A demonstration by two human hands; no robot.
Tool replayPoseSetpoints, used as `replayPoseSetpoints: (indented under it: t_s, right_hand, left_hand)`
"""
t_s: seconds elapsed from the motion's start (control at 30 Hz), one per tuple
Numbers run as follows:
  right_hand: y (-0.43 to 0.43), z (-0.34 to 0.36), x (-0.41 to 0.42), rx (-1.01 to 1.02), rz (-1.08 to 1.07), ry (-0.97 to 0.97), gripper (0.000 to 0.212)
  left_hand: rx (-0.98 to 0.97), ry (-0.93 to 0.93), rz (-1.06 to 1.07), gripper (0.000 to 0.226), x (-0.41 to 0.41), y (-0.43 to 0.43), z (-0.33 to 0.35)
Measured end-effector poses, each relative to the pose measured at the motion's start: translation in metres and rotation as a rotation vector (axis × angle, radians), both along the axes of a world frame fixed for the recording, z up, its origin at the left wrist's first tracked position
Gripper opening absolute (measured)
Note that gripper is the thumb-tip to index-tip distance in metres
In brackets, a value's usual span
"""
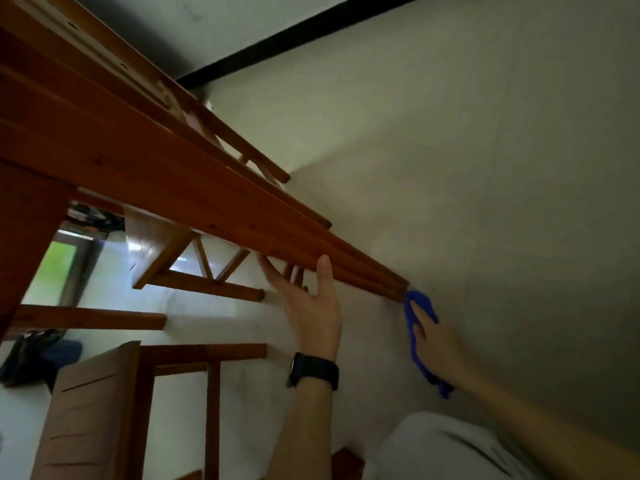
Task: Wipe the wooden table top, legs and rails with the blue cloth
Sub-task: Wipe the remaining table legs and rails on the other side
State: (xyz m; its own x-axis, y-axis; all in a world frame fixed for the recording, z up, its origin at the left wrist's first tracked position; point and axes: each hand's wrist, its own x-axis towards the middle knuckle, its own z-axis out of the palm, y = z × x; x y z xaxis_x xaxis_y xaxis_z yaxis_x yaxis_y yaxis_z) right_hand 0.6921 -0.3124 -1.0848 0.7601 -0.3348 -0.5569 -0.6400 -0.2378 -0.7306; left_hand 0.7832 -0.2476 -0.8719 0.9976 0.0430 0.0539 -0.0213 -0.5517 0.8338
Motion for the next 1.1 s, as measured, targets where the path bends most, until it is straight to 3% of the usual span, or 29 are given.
replayPoseSetpoints:
  t_s: [0.13,0.23,0.27,0.33,0.43,0.5,0.63,0.73,0.87,0.9,1.0,1.1]
  right_hand:
    - [0.016,0.031,0.024,-0.044,-0.214,-0.323,0.051]
    - [0.027,0.066,0.053,-0.174,-0.144,-0.724,0.053]
    - [0.031,0.06,0.06,-0.149,-0.152,-0.756,0.052]
    - [0.036,0.035,0.061,-0.085,-0.206,-0.644,0.044]
    - [0.034,-0.009,0.041,0.151,-0.066,-0.084,0.053]
    - [0.03,-0.023,0.026,0.154,-0.081,0.073,0.055]
    - [0.03,-0.008,0.037,0.107,-0.314,-0.129,0.051]
    - [0.037,-0.017,0.063,0.032,-0.242,-0.272,0.058]
    - [0.036,-0.051,0.06,0.084,0.055,0.119,0.048]
    - [0.037,-0.052,0.055,0.089,0.035,0.124,0.049]
    - [0.041,-0.039,0.06,0.163,-0.337,0.014,0.053]
    - [0.033,-0.039,0.081,0.164,-0.426,-0.044,0.051]
  left_hand:
    - [0.016,-0.012,0.006,0.088,0.005,0.004,-0.009]
    - [0.035,-0.057,0.009,0.087,0.007,0.004,-0.017]
    - [0.034,-0.064,0.013,0.087,0.007,0.004,-0.019]
    - [0.032,-0.066,0.024,0.088,0.007,0.005,-0.022]
    - [0.021,-0.079,0.024,0.087,0.009,0.008,-0.023]
    - [0.019,-0.09,0.013,0.085,0.01,0.01,-0.022]
    - [0.014,-0.124,0.002,0.083,0.012,0.013,-0.024]
    - [0.021,-0.135,-0.008,0.083,0.017,0.017,-0.027]
    - [0.009,-0.149,-0.008,0.083,0.018,0.019,-0.029]
    - [0.01,-0.157,-0.016,0.082,0.017,0.019,-0.029]
    - [0.017,-0.184,-0.04,0.077,0.019,0.018,-0.029]
    - [0.024,-0.178,-0.036,0.077,0.02,0.017,-0.027]
